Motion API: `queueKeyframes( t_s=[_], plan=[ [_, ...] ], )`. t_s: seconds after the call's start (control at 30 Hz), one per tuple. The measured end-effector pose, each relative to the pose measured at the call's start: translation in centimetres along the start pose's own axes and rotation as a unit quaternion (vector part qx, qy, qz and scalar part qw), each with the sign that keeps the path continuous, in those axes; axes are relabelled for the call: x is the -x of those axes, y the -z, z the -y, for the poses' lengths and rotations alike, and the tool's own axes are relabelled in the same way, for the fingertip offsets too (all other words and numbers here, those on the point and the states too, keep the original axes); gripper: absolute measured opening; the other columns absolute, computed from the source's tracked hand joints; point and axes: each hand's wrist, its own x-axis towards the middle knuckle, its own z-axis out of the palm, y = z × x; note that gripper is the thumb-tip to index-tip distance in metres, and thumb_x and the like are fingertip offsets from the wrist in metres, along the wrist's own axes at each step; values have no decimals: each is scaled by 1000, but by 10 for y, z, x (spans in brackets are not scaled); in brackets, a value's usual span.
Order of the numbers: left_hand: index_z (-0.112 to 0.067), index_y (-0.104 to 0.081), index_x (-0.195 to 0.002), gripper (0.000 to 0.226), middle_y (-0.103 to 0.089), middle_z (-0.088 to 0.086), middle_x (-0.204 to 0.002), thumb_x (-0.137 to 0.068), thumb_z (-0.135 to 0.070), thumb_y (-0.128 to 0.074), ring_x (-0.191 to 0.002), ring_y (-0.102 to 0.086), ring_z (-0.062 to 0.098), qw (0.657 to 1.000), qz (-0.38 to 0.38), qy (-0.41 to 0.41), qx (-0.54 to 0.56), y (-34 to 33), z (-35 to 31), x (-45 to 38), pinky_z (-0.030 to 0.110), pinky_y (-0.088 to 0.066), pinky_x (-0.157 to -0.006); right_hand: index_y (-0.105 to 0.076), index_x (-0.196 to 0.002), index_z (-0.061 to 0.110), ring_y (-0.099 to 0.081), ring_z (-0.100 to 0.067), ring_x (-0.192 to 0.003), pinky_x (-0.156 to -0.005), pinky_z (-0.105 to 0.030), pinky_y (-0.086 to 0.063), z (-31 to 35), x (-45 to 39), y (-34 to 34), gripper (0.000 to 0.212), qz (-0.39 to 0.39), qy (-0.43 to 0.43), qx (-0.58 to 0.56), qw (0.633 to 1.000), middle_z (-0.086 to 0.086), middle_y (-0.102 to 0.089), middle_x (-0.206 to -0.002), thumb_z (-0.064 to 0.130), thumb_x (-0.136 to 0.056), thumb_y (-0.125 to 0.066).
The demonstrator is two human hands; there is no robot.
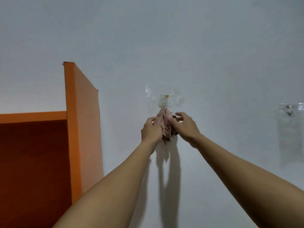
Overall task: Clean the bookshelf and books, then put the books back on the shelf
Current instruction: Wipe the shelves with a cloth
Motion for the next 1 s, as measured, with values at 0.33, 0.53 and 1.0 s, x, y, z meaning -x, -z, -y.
queueKeyframes(
  t_s=[0.33,0.53,1.0],
  plan=[
    [-30,-52,-116,24,-66,0,-95,-100,-17,-39,-88,-65,22,990,30,28,134,-12,-2,-23,33,-54,-73,-66,-89,11,-69,-31,-87,-78,-49,-59,1,-34,-12,16,-64,47,-111,991,-11,-71,-86,26,-91,-62],
    [-20,-58,-125,31,-71,6,-111,-99,-30,-44,-95,-70,24,987,76,39,138,-6,-14,7,36,-59,-74,-65,-97,9,-68,-19,-67,-59,-34,-56,12,26,9,7,29,81,-158,984,-4,-70,-77,9,-96,-58],
    [-22,-52,-89,14,-67,8,-102,-93,-30,-63,-99,-66,29,995,84,-41,23,106,-17,191,45,-55,-83,-57,-115,-1,-68,-30,-100,-91,-42,-55,70,222,48,19,205,-49,-229,950,-21,-69,-109,9,-102,-48]
  ],
)
